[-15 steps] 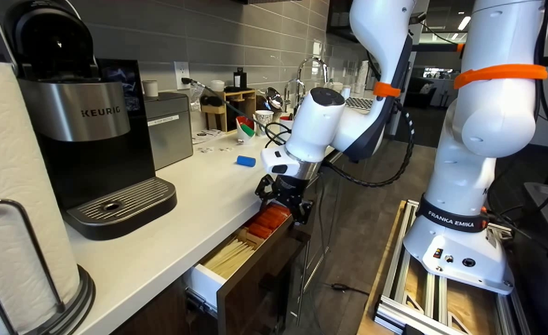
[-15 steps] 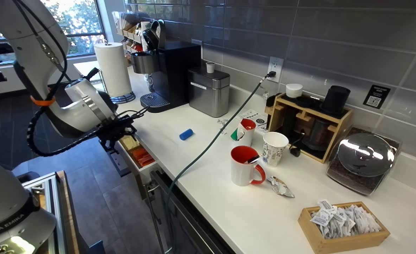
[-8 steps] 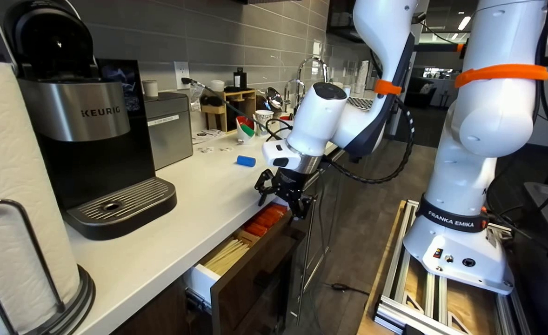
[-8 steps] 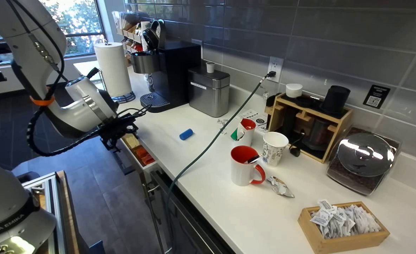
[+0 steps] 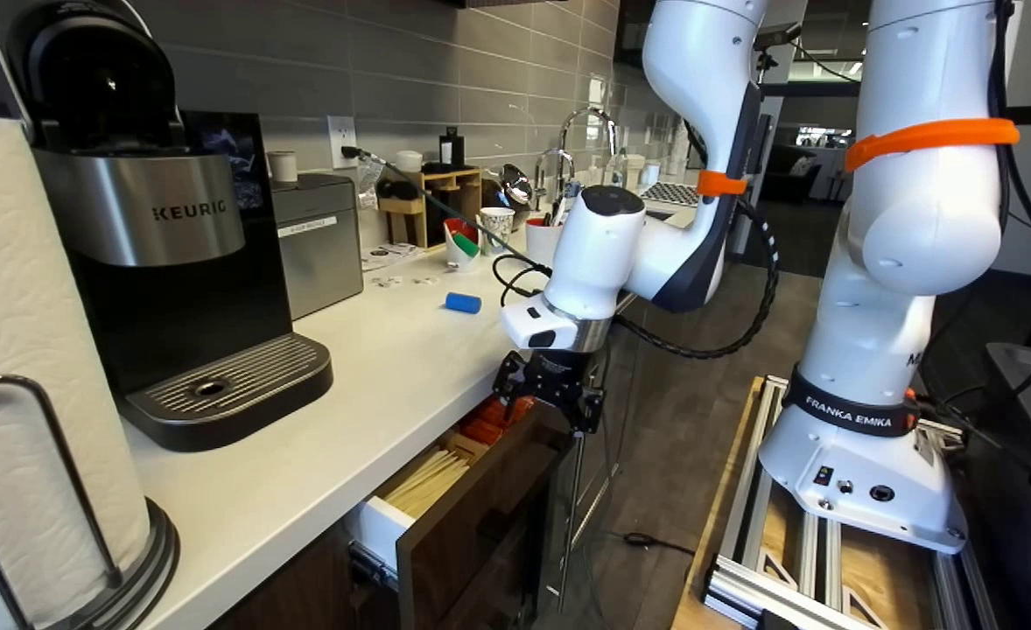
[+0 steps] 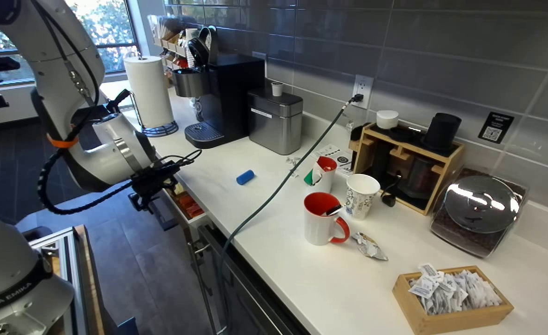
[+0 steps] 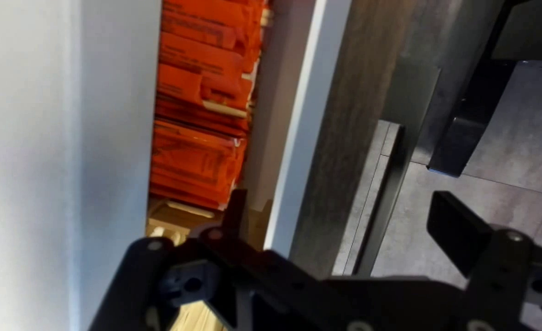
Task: Open the first top drawer
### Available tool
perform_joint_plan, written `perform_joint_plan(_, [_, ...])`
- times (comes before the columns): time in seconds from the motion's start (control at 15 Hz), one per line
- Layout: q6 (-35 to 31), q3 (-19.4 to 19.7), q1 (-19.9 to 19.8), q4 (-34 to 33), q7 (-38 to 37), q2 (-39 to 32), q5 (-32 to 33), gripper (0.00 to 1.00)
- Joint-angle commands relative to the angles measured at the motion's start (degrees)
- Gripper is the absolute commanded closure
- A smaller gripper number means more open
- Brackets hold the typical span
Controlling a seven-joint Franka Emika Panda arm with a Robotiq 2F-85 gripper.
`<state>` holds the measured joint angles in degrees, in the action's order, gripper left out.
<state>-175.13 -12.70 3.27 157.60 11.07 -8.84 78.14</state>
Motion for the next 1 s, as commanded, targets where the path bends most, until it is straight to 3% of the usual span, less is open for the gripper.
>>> perform_joint_plan(0.0, [0.0, -0.1, 0.0, 0.0, 0.2, -0.1, 0.0, 0.00])
perform_joint_plan(0.4, [1.4, -0.2, -0.7, -0.1, 1.6, -0.9, -2.1, 0.00])
perform_joint_plan(0.47, [1.1, 1.7, 0.7, -0.2, 3.1, -2.1, -4.0, 0.00])
perform_joint_plan(0.73, [3.1, -2.6, -6.5, 0.2, 15.7, -9.3, -12.6, 0.00])
perform_joint_plan(0.93, [6.1, -9.4, -15.3, 0.3, 26.5, -9.2, -20.2, 0.00])
